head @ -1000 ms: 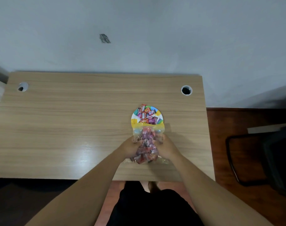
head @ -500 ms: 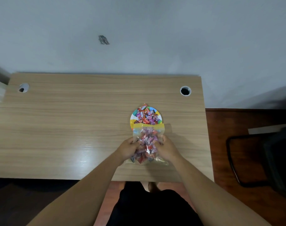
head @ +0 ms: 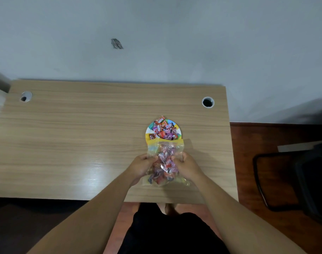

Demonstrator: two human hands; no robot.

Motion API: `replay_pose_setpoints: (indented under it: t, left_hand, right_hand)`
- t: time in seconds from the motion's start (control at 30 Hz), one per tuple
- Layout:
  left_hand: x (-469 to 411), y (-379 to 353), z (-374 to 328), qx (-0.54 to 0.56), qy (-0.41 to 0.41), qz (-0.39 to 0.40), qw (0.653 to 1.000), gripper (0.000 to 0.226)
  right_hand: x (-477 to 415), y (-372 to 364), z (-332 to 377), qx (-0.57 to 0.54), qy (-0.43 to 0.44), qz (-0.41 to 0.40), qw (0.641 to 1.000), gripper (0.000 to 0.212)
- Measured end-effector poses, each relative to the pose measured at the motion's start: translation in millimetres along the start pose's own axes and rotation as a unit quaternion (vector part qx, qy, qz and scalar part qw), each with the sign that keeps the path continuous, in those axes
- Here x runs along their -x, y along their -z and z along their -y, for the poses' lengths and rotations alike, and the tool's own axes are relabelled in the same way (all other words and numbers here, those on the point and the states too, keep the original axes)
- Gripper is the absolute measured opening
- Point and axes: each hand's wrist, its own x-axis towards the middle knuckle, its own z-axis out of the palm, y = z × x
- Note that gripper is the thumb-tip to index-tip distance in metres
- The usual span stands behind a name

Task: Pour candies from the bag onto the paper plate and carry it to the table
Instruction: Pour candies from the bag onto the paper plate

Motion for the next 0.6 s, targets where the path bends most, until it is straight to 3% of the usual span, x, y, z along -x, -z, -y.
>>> replay_pose_setpoints:
  t: [0.33, 0.5, 0.6]
  left_hand:
    - [-4.8, 1.4, 3.0, 0.0, 0.002, -0.014, 1.0, 0.019]
    - [-4.7, 0.6, 0.4, -0.008, 0.003, -0.028, 1.0, 0.029]
    - [-9.4, 1.3, 3.1, -0.009, -0.002, -0.04, 0.999, 0.034]
  right_hand:
    - [-0.9, 1.8, -0.3, 0.017, -0.012, 0.001, 1.0, 0.03]
    - [-6.5, 3.3, -6.1, 0.015, -0.023, -0.006, 1.0, 0.025]
    - [-7.5, 3.6, -7.8, 0.004, -0.023, 0.003, 1.0, 0.035]
